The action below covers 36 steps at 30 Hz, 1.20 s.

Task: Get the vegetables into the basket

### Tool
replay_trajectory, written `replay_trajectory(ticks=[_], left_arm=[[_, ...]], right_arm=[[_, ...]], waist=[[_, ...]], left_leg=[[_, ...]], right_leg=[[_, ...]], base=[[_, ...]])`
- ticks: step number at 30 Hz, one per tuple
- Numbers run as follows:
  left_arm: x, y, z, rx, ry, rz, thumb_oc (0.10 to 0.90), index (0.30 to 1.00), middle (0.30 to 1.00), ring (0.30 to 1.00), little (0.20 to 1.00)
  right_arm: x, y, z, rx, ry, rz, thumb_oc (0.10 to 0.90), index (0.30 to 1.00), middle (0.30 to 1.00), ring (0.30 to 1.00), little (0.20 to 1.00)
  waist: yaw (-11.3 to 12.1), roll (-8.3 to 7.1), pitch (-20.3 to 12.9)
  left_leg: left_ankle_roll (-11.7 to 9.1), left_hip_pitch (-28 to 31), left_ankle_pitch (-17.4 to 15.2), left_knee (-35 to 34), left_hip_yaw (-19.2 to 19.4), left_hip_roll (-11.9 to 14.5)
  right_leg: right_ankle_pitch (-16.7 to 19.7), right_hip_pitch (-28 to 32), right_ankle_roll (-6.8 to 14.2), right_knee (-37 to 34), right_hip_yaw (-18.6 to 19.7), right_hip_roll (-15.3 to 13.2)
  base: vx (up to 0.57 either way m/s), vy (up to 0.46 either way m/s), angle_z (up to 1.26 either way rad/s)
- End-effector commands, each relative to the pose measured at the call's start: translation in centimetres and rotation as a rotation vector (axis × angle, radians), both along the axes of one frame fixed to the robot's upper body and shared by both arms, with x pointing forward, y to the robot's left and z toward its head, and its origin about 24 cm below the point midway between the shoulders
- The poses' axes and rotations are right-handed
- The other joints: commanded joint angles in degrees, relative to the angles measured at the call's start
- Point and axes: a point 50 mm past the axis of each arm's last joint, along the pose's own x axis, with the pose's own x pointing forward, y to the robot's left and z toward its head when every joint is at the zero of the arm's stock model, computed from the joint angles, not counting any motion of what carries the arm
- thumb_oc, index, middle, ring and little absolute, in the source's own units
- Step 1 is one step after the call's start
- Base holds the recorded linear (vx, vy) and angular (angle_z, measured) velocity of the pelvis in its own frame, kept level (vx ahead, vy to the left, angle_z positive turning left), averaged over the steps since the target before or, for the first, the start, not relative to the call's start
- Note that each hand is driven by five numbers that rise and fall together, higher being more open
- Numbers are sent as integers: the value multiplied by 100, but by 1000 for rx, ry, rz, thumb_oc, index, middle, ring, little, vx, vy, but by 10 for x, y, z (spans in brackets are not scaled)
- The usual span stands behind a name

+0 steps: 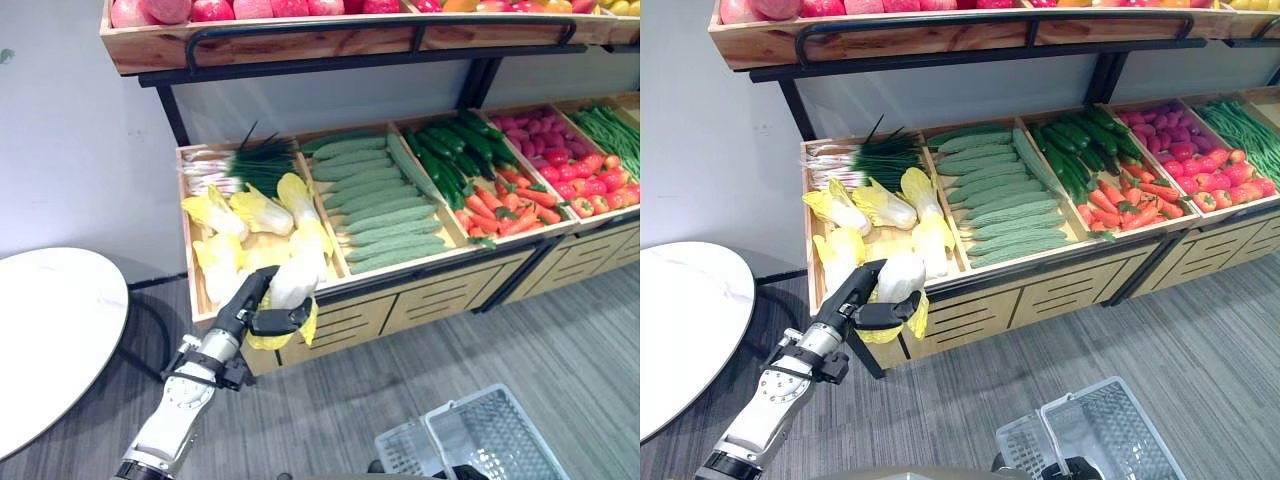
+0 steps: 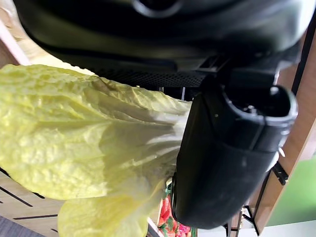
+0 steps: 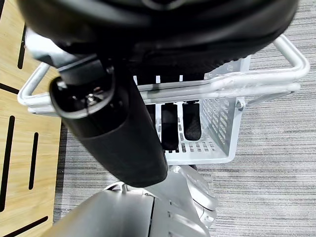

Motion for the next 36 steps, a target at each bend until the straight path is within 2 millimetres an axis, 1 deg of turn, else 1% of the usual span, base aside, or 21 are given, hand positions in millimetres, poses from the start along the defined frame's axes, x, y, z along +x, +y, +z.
replay_trajectory(ticks=[1,3,6,8,9,12,13,14,16,18,19,21,22,23,25,27,30,33,34,35,36], left_arm=[[25,-12,74,-77,-356,-41,400,300,300,300,300],[29,-13,84,-62,-402,-46,400,300,300,300,300],[32,-16,89,-68,-417,-56,400,300,300,300,300],[36,-22,96,-46,-446,-84,400,300,300,300,300],[40,-28,104,-16,-482,-106,400,300,300,300,300],[45,-36,110,-18,-505,-132,400,300,300,300,300],[45,-37,110,-18,-505,-133,400,300,300,300,300],[47,-38,112,-16,-511,-138,400,300,300,300,300],[51,-41,110,-12,-494,-143,400,300,300,300,300],[51,-39,109,-15,-487,-138,400,300,300,300,300],[52,-38,108,-15,-483,-128,400,300,300,300,300],[52,-33,110,-2,-490,-110,400,300,300,300,300],[51,-31,111,0,-495,-100,400,300,300,300,300],[49,-28,110,5,-496,-92,400,300,300,300,300],[47,-24,107,7,-484,-85,400,300,300,300,300],[45,-23,103,-4,-465,-80,400,300,300,300,300],[44,-24,100,-11,-454,-81,400,300,300,300,300],[44,-23,98,-14,-444,-79,400,300,300,300,300],[44,-22,97,-17,-438,-73,400,300,300,300,300],[44,-21,92,-40,-415,-59,400,300,300,300,300],[43,-20,91,-46,-409,-55,400,300,300,300,300]], right_arm=[[29,-3,5,-12,-68,17,400,300,300,300,300],[30,-4,6,-15,-80,7,400,300,300,300,300],[29,-5,6,-18,-80,2,400,300,300,300,300],[26,-7,6,-21,-77,-16,400,300,300,300,300],[28,-7,6,-23,-88,-30,400,300,300,300,300],[29,-7,7,-23,-99,-40,400,300,300,300,300],[29,-7,7,-23,-100,-41,400,300,300,300,300],[29,-7,7,-25,-104,-45,400,300,300,300,300],[23,-8,6,-34,-84,-42,400,300,300,300,300],[23,-8,6,-36,-91,-51,400,300,300,300,300],[25,-8,6,-37,-101,-50,400,300,300,300,300],[29,-6,7,-34,-113,-43,400,300,300,300,300],[30,-6,7,-37,-113,-33,400,300,300,300,300],[33,-4,7,-38,-115,-15,400,300,300,300,300],[35,-4,7,-48,-111,8,400,300,300,300,300],[33,-6,7,-52,-101,12,400,300,300,300,300],[36,-6,8,-53,-109,21,400,300,300,300,300],[34,-8,8,-58,-97,27,400,300,300,300,300],[34,-9,8,-60,-98,22,400,300,300,300,300],[34,-14,9,-72,-99,14,400,300,300,300,300],[35,-14,10,-74,-103,17,400,300,300,300,300]], waist=[[12,27,7],[-17,18,1],[-52,17,15],[-119,23,47],[-196,40,105],[-324,61,207],[-309,62,206],[-359,71,238],[-408,110,307],[-436,152,386],[-417,194,426],[-383,221,456],[-335,207,445],[-303,175,407],[-293,132,343],[-258,119,261],[-261,112,218],[-272,119,239],[-284,131,252],[-309,166,288],[-319,183,311]], left_leg=[[-38,156,-698,42,-174,-73],[-20,166,-731,42,-158,-103],[10,193,-768,42,-132,-125],[54,239,-816,42,-81,-161],[98,255,-839,42,-4,-184],[140,232,-869,42,195,-200],[141,227,-870,42,207,-200],[149,198,-880,42,303,-193],[163,174,-911,42,511,-140],[158,212,-888,42,657,-81],[150,228,-862,42,790,-35],[133,247,-834,42,978,21],[118,248,-825,42,1092,36],[84,224,-814,42,1205,41],[7,182,-725,42,1259,60],[-60,186,-656,42,1256,97],[-177,203,-565,42,1273,165],[-255,218,-499,42,1264,218],[-302,216,-448,42,1254,252],[-407,179,-347,42,1235,351],[-441,177,-316,42,1238,383]], right_leg=[[-485,242,485,330,102,-260],[-460,232,510,360,108,-289],[-439,220,528,415,141,-313],[-420,182,561,542,209,-347],[-363,72,591,671,350,-368],[-210,-158,648,765,606,-360],[-207,-172,649,771,620,-359],[-144,-288,671,825,699,-353],[-157,-534,689,1070,714,-333],[-189,-656,694,1321,577,-342],[-305,-692,659,1513,270,-404],[-549,-691,560,1768,-170,-480],[-632,-614,529,1732,-418,-511],[-648,-464,533,1483,-571,-487],[-616,-275,500,913,-377,-299],[-631,-127,439,595,-293,-180],[-655,58,397,269,-298,-58],[-666,159,355,124,-329,7],[-683,184,319,89,-320,47],[-737,201,246,-6,-283,156],[-767,191,220,-7,-246,191]], base=[[19,78,4],[29,89,3],[35,78,0],[59,134,-3],[30,146,-10],[-5,118,-26],[-25,72,-41],[-38,78,-49],[-37,76,-67],[-35,11,-65],[-45,-13,-42],[-46,-56,-53],[-43,-132,-87],[-36,-173,-98],[-7,-216,-72],[39,-219,-35],[31,-226,-30],[10,-154,0],[14,-366,1],[13,-370,7],[16,-345,13]])
